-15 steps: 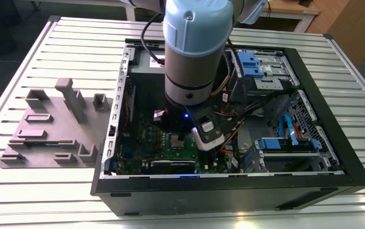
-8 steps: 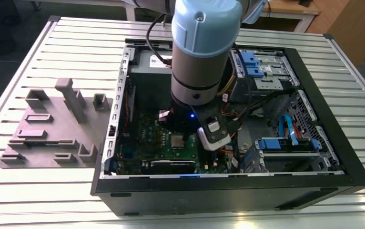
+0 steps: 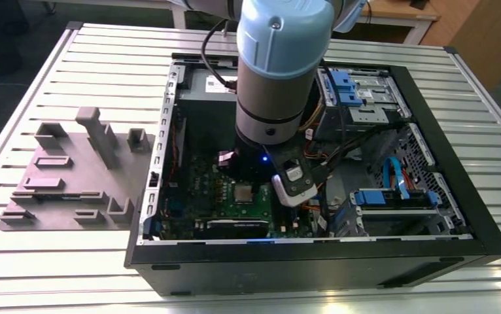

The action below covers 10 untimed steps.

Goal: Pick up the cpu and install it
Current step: 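Close the cpu cover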

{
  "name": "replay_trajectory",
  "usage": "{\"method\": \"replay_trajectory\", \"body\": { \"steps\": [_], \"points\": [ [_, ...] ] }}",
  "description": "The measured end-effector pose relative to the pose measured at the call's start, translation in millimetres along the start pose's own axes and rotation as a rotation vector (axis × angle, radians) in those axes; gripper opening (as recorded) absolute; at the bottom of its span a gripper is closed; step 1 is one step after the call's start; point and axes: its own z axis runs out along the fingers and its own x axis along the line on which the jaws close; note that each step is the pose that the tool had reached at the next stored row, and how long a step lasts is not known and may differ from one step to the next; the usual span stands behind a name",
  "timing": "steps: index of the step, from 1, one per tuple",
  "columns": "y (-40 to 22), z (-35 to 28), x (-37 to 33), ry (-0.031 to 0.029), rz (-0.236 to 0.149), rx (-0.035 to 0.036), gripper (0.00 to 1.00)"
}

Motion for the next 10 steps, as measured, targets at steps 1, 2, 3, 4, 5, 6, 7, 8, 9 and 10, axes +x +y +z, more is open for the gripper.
{"method": "replay_trajectory", "body": {
  "steps": [1,2,3,4,5,6,7,8,9,10],
  "points": [
    [0.1,0.0,-1.0,0.0,0.0,0.0,0.1],
    [0.1,0.0,-2.2,-0.0001,0.0,0.0,0.1],
    [0.2,0.0,-3.4,0.0,0.0,0.0001,0.1],
    [0.3,0.1,-4.7,0.0,0.0,0.0,0.1],
    [0.3,0.1,-5.6,-0.0001,0.0,0.0,0.1],
    [0.3,0.1,-5.8,0.0,0.0,0.0,0.1],
    [0.3,0.2,-5.8,-0.0001,0.0,0.0,0.1],
    [0.4,0.1,-7.0,0.0,0.0,0.0001,0.1],
    [0.4,0.2,-8.2,-0.0001,0.0,0.0,0.1],
    [0.4,0.2,-8.2,0.0,0.0,0.0,0.1]
  ]
}}
